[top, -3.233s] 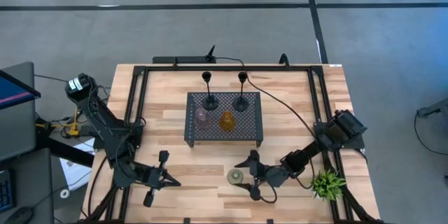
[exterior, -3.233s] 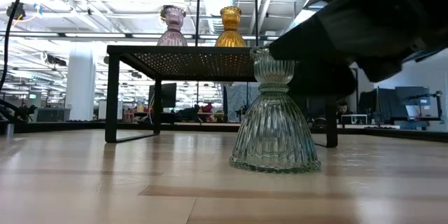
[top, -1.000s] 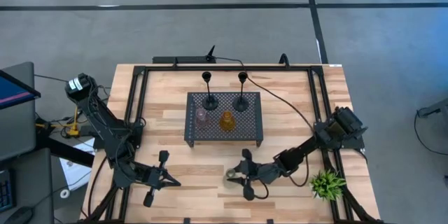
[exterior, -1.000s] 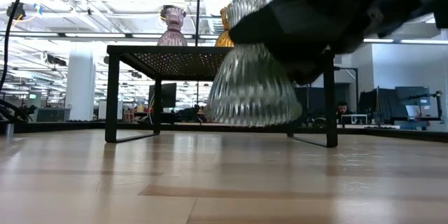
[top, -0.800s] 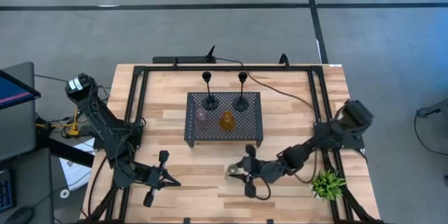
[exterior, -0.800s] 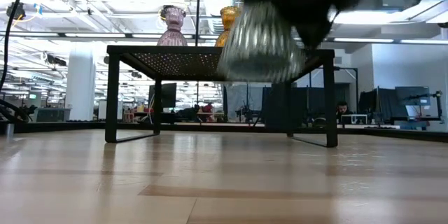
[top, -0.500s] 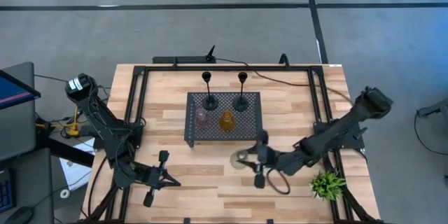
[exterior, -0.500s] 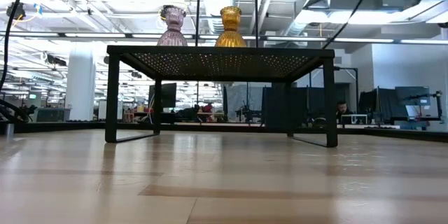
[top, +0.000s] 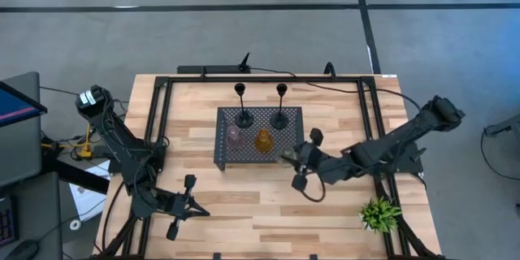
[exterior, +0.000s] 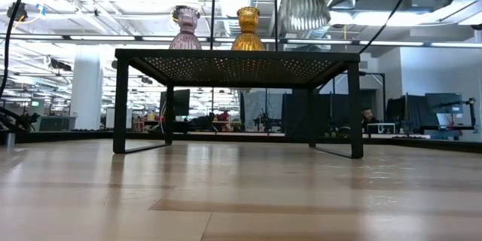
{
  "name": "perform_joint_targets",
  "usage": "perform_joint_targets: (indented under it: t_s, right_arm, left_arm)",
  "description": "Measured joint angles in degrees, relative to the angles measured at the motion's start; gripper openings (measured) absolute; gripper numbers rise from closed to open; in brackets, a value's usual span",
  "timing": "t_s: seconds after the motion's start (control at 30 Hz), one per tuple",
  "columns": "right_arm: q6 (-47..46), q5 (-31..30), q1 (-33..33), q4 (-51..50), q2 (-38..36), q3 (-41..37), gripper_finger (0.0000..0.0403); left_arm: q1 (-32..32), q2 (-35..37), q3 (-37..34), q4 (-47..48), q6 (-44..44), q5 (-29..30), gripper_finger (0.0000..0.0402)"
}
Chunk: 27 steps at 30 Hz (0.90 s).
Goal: Pick & Place candle stick holders
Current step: Align the green glass candle holder with the orange glass candle holder on the shelf
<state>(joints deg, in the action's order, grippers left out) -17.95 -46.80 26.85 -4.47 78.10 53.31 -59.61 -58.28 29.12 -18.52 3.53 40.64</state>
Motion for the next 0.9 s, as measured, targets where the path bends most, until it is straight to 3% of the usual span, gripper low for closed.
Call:
perform_joint_targets:
  t_s: [0.37,0.9]
  right_arm:
    - [-4.7,0.4,-5.9,-6.5,0.0,0.0,0.0113]
    - [-12.1,2.2,-9.1,-12.0,0.0,-0.1,0.0113]
  left_arm:
    - [0.0,0.0,0.0,0.0,0.0,0.0,0.0008]
    - [0.0,0.0,0.0,0.0,0.0,0.0,0.0008]
